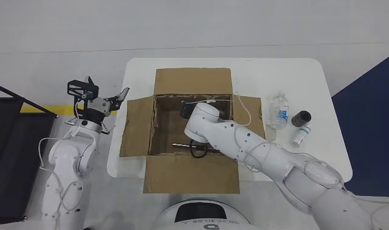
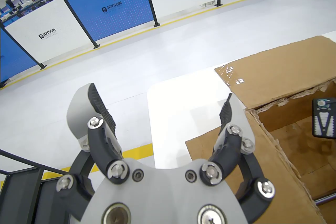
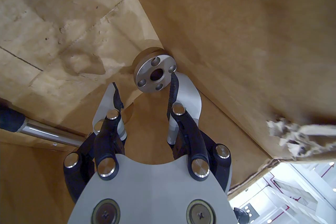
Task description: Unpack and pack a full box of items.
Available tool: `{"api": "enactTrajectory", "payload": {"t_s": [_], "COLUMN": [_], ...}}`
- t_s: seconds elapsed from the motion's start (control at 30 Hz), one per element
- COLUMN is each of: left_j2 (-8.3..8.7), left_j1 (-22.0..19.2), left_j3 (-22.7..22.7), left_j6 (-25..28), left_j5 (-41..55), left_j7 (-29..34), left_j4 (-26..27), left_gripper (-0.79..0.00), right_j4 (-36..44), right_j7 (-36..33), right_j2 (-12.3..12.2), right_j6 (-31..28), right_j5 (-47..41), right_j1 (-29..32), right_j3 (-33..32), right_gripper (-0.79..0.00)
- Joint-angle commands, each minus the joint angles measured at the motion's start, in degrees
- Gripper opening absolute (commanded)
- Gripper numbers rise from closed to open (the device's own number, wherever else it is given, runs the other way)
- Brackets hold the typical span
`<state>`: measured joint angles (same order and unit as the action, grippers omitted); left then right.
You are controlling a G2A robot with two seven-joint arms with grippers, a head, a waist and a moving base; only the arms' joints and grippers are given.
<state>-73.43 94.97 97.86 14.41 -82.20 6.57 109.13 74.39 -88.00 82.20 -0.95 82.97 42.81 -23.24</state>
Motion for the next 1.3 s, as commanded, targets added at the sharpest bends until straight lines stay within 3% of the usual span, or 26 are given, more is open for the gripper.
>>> {"api": "enactTrajectory", "payload": {"t_s": [0.0,0.73,0.83,0.87,0.97,1.27], "left_j2": [0.00,0.00,0.00,0.00,0.00,0.00], "left_j1": [0.0,0.0,0.0,0.0,0.0,0.0], "left_j3": [0.0,0.0,0.0,0.0,0.0,0.0], "left_j6": [0.0,0.0,0.0,0.0,0.0,0.0], "left_j5": [0.0,0.0,0.0,0.0,0.0,0.0], "left_j7": [0.0,0.0,0.0,0.0,0.0,0.0], "left_j4": [0.0,0.0,0.0,0.0,0.0,0.0], "left_gripper": [0.000,0.000,0.000,0.000,0.000,0.000], "right_j4": [-0.7,-7.5,-7.4,-7.2,-5.9,6.2], "right_j7": [0.0,3.8,3.9,3.8,3.4,0.0], "right_j2": [0.3,2.6,2.7,2.7,2.6,1.4], "right_j6": [-0.1,-0.5,-0.4,-0.5,-0.7,0.7], "right_j5": [0.1,5.2,6.1,6.5,8.3,20.1], "right_j1": [0.3,2.9,3.3,3.5,4.4,10.1], "right_j3": [-0.3,-3.7,-4.4,-4.6,-5.0,-6.2], "right_gripper": [-0.416,-0.431,-0.529,-0.631,-0.785,-0.785]}}
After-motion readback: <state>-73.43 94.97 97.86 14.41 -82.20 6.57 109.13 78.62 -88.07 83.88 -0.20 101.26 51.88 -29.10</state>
